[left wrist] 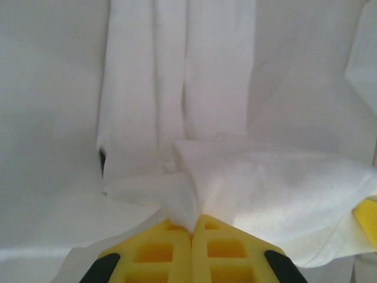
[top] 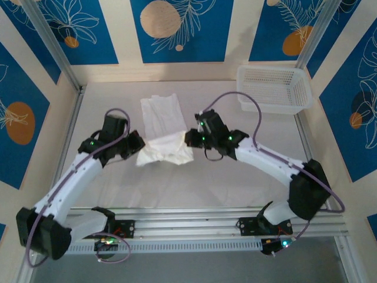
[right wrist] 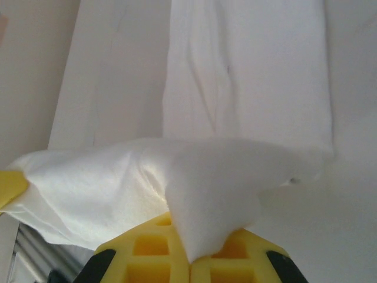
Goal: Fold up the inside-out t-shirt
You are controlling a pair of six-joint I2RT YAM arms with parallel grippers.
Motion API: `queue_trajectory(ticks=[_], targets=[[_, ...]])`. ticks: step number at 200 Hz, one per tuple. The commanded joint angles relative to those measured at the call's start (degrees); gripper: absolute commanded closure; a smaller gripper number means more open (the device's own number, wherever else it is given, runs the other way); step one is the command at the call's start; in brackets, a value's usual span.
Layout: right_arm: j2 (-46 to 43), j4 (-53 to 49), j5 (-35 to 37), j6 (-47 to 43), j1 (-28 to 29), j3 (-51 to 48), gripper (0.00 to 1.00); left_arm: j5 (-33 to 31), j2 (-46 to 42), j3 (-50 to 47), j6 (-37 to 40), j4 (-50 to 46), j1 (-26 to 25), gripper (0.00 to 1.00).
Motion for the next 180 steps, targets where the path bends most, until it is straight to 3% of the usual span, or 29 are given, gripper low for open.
queue_trajectory(ticks=[1,29,88,104,112,119,133,147,164,180], targets=[[6.4,-1.0,-3.3,-7.7,-2.8,7.6,1.0,-3.7,7.3,6.1,3.2,4.9,3.4,1.0],[17.0,-2.2,-5.7,-11.0,-7.1,17.7,1.0,-0.3,19.1,11.8,3.2,9.2,7.6,1.0],[37.0,-4.2,-8.3,-15.2,-12.0,36.2,0.98,2.0,39.4,24.2,6.2,15.7,10.9,1.0],[39.8,-6.4,-8.3,-16.1,-12.9,40.8,0.89,3.1,42.9,27.6,6.9,15.9,11.7,1.0],[40.9,-7.9,-8.6,-16.6,-13.3,42.9,0.79,3.2,44.4,29.6,7.7,14.8,12.0,0.94],[41.7,-9.4,-8.7,-16.9,-13.8,44.6,0.69,4.0,45.2,30.8,8.3,14.6,12.3,0.83],[41.8,-12.8,-8.8,-17.8,-14.4,47.1,0.56,6.0,45.2,31.8,9.2,14.9,12.9,0.65],[39.1,-14.2,-7.2,-18.5,-14.7,45.7,0.5,6.5,41.5,29.5,10.6,16.5,12.9,0.6],[31.8,-10.3,-7.0,-18.4,-15.1,36.0,0.46,4.6,33.4,23.7,12.0,18.2,12.8,0.51],[23.9,-2.9,-9.4,-16.2,-15.6,22.7,0.46,2.6,25.3,16.9,12.8,16.8,12.4,0.49]])
